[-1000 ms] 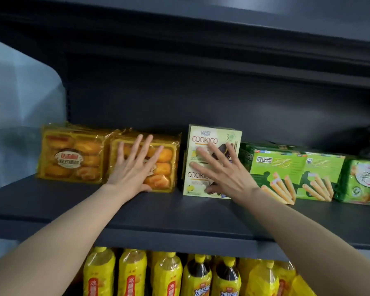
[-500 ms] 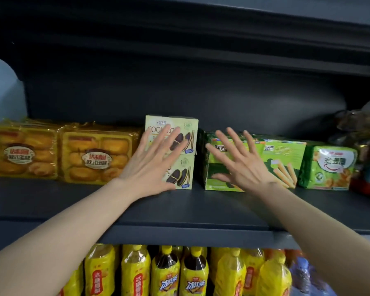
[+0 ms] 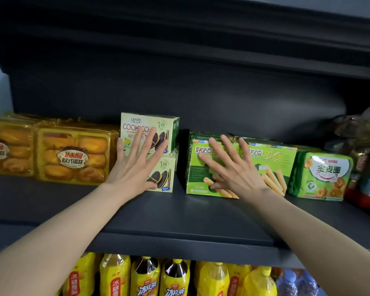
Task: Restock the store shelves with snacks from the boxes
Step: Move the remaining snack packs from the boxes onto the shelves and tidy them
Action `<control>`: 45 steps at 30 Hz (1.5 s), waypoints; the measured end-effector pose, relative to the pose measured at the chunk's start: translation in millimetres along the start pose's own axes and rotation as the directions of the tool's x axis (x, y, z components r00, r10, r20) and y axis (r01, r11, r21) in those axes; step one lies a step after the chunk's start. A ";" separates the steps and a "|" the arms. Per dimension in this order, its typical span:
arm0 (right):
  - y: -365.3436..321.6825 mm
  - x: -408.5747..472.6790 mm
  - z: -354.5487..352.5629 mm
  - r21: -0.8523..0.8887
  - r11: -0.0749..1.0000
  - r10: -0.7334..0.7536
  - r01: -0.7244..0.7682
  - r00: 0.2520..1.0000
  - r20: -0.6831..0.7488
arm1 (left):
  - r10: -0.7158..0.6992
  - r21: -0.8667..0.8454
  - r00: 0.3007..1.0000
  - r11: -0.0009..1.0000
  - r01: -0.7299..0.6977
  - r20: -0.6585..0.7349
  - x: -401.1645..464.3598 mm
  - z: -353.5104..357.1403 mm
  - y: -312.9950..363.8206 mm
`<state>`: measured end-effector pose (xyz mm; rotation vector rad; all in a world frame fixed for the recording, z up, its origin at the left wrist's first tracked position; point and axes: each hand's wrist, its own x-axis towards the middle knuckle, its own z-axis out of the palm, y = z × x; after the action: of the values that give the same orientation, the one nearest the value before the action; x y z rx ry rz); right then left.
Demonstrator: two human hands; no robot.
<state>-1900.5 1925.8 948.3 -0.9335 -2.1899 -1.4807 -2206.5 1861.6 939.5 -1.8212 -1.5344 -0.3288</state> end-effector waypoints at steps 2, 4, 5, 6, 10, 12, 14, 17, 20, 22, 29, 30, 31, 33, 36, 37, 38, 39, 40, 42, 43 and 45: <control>-4.1 0.3 -11.3 0.068 0.998 0.021 -0.016 0.998 -0.063 | -0.003 -0.026 0.999 1.000 0.002 -0.054 -5.6 -3.4 3.7; -9.5 9.9 -27.3 0.185 0.978 0.124 -0.095 0.981 -0.149 | -0.110 -0.143 0.990 0.985 0.097 -0.087 -6.8 -11.1 4.0; -11.9 18.7 -35.1 0.249 0.957 0.193 -0.150 0.968 -0.160 | -0.201 -0.242 0.977 0.954 0.178 -0.074 -4.5 -17.4 1.8; -13.9 29.4 -41.0 0.299 0.934 0.247 -0.197 0.959 -0.141 | -0.288 -0.341 0.957 0.904 0.258 -0.040 -0.7 -23.0 -2.1; -11.4 81.0 -55.9 0.415 0.854 0.330 -0.312 0.944 0.031 | -0.447 -0.566 0.893 0.724 0.394 0.049 20.4 -37.1 -23.6; -3.0 105.6 -62.8 0.510 0.759 0.356 -0.404 0.914 0.194 | -0.487 -0.596 0.870 0.678 0.430 0.073 30.8 -40.4 -29.4; 4.7 126.4 -63.5 0.619 0.624 0.287 -0.477 0.877 0.386 | -0.507 -0.598 0.854 0.652 0.466 0.113 39.3 -41.0 -31.1; 9.4 152.2 -57.7 0.703 0.524 0.102 -0.480 0.855 0.508 | -0.536 -0.578 0.832 0.638 0.508 0.139 47.0 -39.0 -33.7; 6.6 171.0 -46.7 0.720 0.523 0.001 -0.455 0.846 0.533 | -0.559 -0.568 0.815 0.625 0.536 0.153 49.6 -35.8 -34.5; 5.6 180.6 -40.2 0.729 0.516 -0.048 -0.451 0.834 0.550 | -0.564 -0.550 0.812 0.635 0.543 0.149 49.5 -32.8 -32.3; 29.3 188.4 -20.7 0.793 0.407 -0.166 -0.454 0.817 0.553 | -0.526 -0.564 0.849 0.686 0.460 0.053 39.0 -22.4 -17.1; 31.1 188.0 -17.8 0.799 0.397 -0.176 -0.452 0.816 0.550 | -0.520 -0.564 0.853 0.692 0.450 0.043 37.7 -21.1 -14.3; 31.2 187.7 -15.2 0.802 0.391 -0.181 -0.451 0.817 0.548 | -0.517 -0.565 0.855 0.693 0.447 0.041 36.8 -19.6 -12.1; 28.8 187.0 -11.5 0.805 0.395 -0.173 -0.442 0.825 0.538 | -0.520 -0.586 0.853 0.677 0.446 0.048 35.4 -16.9 -8.7; 24.1 184.2 -11.8 0.802 0.423 -0.160 -0.422 0.836 0.525 | -0.526 -0.638 0.849 0.634 0.436 0.058 35.2 -15.5 -7.4; 22.4 182.3 -13.1 0.791 0.454 -0.153 -0.411 0.838 0.524 | -0.528 -0.645 0.847 0.627 0.438 0.063 35.1 -15.5 -7.3; 20.1 179.8 -14.3 0.776 0.486 -0.133 -0.401 0.844 0.519 | -0.527 -0.646 0.847 0.624 0.441 0.070 34.7 -16.2 -7.3; 17.2 176.2 -16.1 0.764 0.512 -0.101 -0.392 0.856 0.507 | -0.522 -0.639 0.849 0.628 0.444 0.076 33.9 -17.3 -7.7; 14.6 171.4 -18.3 0.752 0.535 -0.054 -0.384 0.873 0.485 | -0.517 -0.626 0.852 0.640 0.446 0.079 32.4 -18.9 -8.0; 11.3 158.7 -24.4 0.718 0.598 0.059 -0.356 0.913 0.404 | -0.504 -0.578 0.861 0.684 0.446 0.068 27.4 -21.9 -9.5; 11.2 151.0 -30.0 0.687 0.647 0.103 -0.330 0.931 0.349 | -0.493 -0.546 0.868 0.712 0.442 0.060 23.9 -23.3 -10.3; 13.9 132.8 -44.2 0.595 0.754 0.170 -0.278 0.958 0.231 | -0.459 -0.476 0.887 0.772 0.422 0.041 15.5 -27.4 -10.0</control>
<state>-1991.4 1932.7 1055.4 -1.0422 -2.3352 -0.5005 -2205.0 1855.4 972.0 -1.7363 -1.9437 -1.0756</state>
